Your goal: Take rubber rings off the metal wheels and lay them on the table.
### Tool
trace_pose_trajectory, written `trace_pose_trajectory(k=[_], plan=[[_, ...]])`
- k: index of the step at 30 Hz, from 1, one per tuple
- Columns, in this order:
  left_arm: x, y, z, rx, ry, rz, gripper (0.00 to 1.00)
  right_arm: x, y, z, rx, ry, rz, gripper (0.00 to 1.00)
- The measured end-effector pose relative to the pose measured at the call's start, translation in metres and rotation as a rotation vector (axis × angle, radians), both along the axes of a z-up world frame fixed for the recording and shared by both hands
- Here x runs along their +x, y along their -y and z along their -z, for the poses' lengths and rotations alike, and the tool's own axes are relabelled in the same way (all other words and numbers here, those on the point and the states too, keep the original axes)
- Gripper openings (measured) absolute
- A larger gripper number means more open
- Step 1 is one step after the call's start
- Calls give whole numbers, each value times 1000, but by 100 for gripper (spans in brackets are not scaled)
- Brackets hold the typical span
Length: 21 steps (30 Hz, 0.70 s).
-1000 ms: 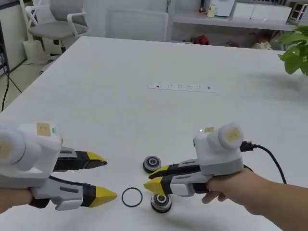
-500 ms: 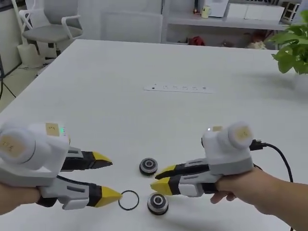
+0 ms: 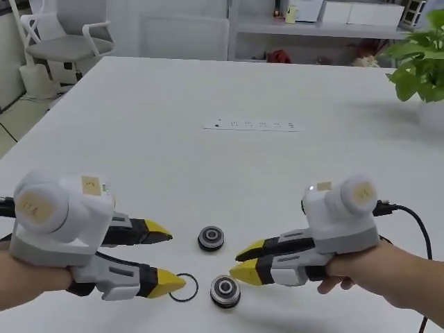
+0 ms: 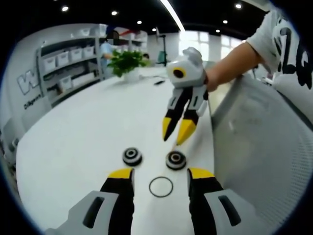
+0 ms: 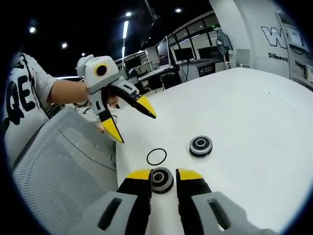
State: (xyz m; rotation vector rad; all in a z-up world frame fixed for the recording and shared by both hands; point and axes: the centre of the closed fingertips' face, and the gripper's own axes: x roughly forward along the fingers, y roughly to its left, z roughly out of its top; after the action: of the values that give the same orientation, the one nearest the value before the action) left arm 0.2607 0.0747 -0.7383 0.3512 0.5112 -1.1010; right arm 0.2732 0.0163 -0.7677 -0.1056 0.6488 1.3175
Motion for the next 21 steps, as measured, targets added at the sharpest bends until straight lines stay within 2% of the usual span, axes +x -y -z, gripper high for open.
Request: trace_pose_trajectory(k=[10,21], plan=[[-2,13,6,16,-9,40,44,-5,7,9,-40,12,-29,17],[4,21,16,30,-27,66,42,-11,8,19,-68,14,-62,17]])
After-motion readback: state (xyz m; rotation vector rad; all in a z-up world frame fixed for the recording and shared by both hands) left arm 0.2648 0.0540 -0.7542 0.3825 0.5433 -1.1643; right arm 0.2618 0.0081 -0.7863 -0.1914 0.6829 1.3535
